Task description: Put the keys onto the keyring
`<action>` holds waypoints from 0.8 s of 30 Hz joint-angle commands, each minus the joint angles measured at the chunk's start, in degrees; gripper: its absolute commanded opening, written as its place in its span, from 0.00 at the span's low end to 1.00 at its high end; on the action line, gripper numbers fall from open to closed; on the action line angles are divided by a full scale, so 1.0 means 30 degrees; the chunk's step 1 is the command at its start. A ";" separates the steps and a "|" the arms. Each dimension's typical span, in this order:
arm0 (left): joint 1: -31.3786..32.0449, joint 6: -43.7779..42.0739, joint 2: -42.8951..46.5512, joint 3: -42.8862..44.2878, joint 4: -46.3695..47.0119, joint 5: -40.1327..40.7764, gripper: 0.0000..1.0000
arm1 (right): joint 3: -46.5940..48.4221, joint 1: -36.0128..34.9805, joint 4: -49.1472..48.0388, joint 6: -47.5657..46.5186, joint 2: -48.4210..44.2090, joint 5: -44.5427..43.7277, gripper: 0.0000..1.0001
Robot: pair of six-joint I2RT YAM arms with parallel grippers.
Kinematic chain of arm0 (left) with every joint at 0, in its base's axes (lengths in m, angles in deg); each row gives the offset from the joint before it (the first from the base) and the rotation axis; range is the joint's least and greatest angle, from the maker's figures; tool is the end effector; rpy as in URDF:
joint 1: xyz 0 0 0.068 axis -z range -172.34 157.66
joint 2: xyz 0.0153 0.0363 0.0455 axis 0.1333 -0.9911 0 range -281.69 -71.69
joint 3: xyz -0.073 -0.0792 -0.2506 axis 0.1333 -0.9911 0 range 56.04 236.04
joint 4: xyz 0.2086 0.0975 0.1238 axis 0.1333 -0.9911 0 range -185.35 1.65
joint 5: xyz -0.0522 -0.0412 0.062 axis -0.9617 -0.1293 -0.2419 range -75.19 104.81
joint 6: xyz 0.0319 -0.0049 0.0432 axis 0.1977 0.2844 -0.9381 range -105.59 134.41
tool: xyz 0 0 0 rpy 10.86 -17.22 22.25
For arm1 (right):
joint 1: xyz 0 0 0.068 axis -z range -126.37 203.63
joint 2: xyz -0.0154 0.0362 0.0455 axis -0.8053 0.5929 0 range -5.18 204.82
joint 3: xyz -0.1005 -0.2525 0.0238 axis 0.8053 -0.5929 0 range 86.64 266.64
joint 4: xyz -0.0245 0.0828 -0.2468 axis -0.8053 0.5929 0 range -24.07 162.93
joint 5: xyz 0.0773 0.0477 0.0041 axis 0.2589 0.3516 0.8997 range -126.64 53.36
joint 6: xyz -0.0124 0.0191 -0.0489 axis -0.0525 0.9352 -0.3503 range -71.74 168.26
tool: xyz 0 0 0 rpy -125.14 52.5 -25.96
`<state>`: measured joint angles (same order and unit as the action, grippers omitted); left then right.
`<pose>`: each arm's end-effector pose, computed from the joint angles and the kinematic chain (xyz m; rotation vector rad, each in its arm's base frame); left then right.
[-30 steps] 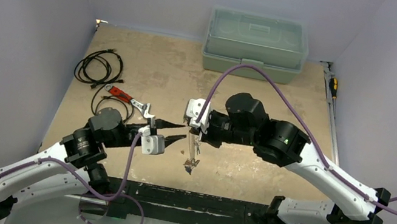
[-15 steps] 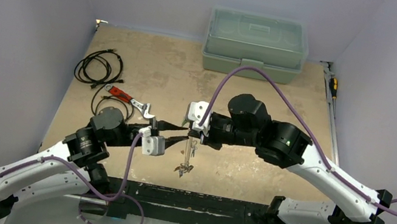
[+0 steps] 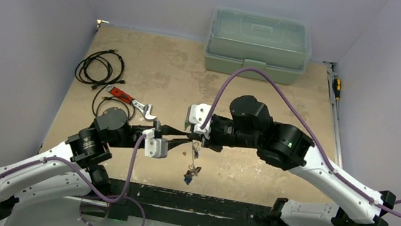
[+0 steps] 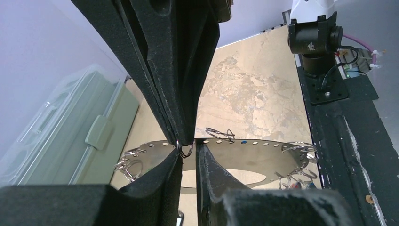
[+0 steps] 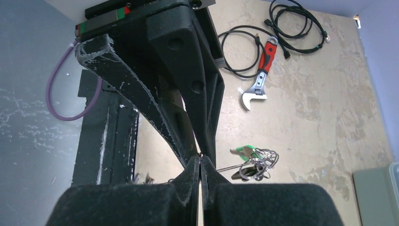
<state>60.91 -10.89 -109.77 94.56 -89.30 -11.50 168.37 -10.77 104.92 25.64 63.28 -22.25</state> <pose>0.0848 -0.1397 0.3372 1.2886 0.9954 -0.7394 0.0981 0.2253 0.4265 -1.5460 1.3896 0.7088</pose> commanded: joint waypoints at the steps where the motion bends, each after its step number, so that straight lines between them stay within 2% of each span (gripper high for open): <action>1: -0.0027 0.0257 0.0039 0.0211 0.0859 -0.0117 0.15 | -0.0002 -0.0125 -0.1113 -0.0219 -0.0145 0.1107 0.00; 6: -0.0023 0.0368 -0.0018 0.0204 0.0874 -0.0061 0.13 | 0.0071 -0.0154 -0.0738 -0.0227 0.0213 0.1473 0.00; 9: -0.0027 0.0325 -0.0047 0.0213 0.0810 -0.0083 0.00 | 0.0061 -0.0154 -0.0870 -0.0256 0.0129 0.1805 0.00; 15: -0.0042 0.0456 0.0107 -0.0036 0.1142 -0.0296 0.00 | -0.0076 -0.0183 -0.1463 -0.0157 -0.0297 0.2129 0.00; 16: -0.0054 0.0610 0.0172 -0.0140 0.1379 -0.0260 0.00 | -0.0162 -0.0183 -0.1654 -0.0104 -0.0381 0.1931 0.05; 19: -0.0178 0.1342 0.0605 -0.0623 0.2497 -0.0092 0.00 | -0.0589 -0.0180 -0.2573 0.0246 -0.0865 0.0919 0.37; 20: -0.0236 0.1643 0.0747 -0.0811 0.2893 -0.0074 0.00 | -0.0743 -0.0183 -0.2880 0.0360 -0.1042 0.0704 0.44; 24: -0.0319 0.2832 0.1348 -0.1425 0.4536 0.0035 0.00 | -0.1642 -0.0181 -0.4713 0.0838 -0.2112 -0.0984 0.56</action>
<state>60.50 -7.02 -107.91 91.26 -85.80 -11.74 165.36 -11.03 99.54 26.26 61.25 -20.72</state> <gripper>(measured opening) 0.009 0.519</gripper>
